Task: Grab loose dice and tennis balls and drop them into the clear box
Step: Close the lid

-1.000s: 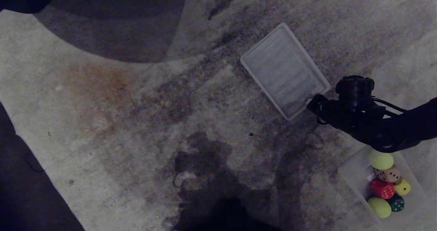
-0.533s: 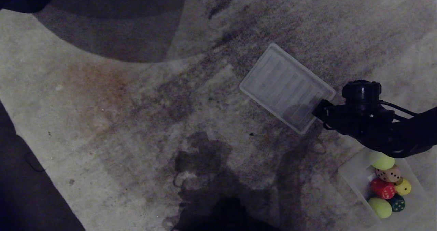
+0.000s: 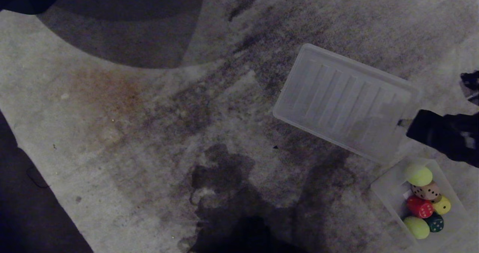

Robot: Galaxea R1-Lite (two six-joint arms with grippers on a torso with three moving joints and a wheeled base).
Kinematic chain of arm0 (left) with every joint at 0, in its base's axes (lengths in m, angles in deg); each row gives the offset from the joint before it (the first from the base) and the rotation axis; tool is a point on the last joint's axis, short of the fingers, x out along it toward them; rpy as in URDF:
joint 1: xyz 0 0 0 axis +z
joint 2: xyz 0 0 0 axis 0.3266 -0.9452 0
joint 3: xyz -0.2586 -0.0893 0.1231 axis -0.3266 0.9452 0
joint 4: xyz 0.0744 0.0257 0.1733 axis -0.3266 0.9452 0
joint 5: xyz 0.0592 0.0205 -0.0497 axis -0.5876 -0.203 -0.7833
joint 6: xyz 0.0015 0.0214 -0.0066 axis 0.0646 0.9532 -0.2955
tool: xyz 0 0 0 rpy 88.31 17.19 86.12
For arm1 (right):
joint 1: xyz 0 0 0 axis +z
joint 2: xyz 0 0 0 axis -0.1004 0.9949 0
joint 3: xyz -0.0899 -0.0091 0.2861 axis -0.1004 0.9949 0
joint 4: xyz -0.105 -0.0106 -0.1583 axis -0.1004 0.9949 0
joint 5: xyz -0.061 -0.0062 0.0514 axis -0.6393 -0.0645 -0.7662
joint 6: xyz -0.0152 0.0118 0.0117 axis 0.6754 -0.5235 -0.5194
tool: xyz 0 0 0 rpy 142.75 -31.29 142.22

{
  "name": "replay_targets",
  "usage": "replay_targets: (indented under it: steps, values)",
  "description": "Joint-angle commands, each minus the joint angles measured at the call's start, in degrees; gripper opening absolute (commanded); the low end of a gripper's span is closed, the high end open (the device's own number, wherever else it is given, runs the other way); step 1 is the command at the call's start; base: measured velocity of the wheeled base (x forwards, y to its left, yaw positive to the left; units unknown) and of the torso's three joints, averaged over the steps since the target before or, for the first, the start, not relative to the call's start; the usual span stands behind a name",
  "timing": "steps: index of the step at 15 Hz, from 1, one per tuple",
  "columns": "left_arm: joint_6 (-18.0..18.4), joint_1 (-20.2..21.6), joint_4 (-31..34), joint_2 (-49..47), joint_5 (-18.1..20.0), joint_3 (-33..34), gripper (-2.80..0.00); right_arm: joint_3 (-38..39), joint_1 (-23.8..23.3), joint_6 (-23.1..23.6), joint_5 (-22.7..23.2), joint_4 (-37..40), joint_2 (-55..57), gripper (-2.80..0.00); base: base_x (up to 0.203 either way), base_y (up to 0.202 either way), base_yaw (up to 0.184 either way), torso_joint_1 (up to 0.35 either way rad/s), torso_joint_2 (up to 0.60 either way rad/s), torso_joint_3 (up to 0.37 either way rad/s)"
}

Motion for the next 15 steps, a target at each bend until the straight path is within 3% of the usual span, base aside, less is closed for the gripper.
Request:
replay_targets:
  steps: [1, 5, 8, 15]
  values:
    - [-0.05, 0.00, -0.02, -0.06, -0.04, 0.09, -2.80, 6.48, -0.88, 5.42, 1.68, 9.31, -22.94, -2.80, 0.000, 0.000, 0.000, 0.000, 0.00, 0.000]
    - [-0.05, 0.00, -0.02, -0.06, -0.04, 0.09, -2.80, 23.12, -8.07, 16.47, 8.92, 18.68, -44.72, -2.80, 0.000, 0.000, 0.000, 0.000, 0.00, 0.000]
    - [-0.05, 0.00, -0.02, -0.04, -0.04, 0.09, -2.80, 28.37, -12.03, 20.70, 13.93, 27.17, -54.52, -2.80, 0.000, 0.000, 0.000, 0.000, 0.00, 0.000]
    - [-0.05, 0.00, -0.02, -0.05, -0.04, 0.09, -2.80, 34.50, -10.18, 23.90, 12.20, 31.39, -73.74, -2.80, 0.000, 0.000, 0.000, 0.000, 0.00, 0.000]
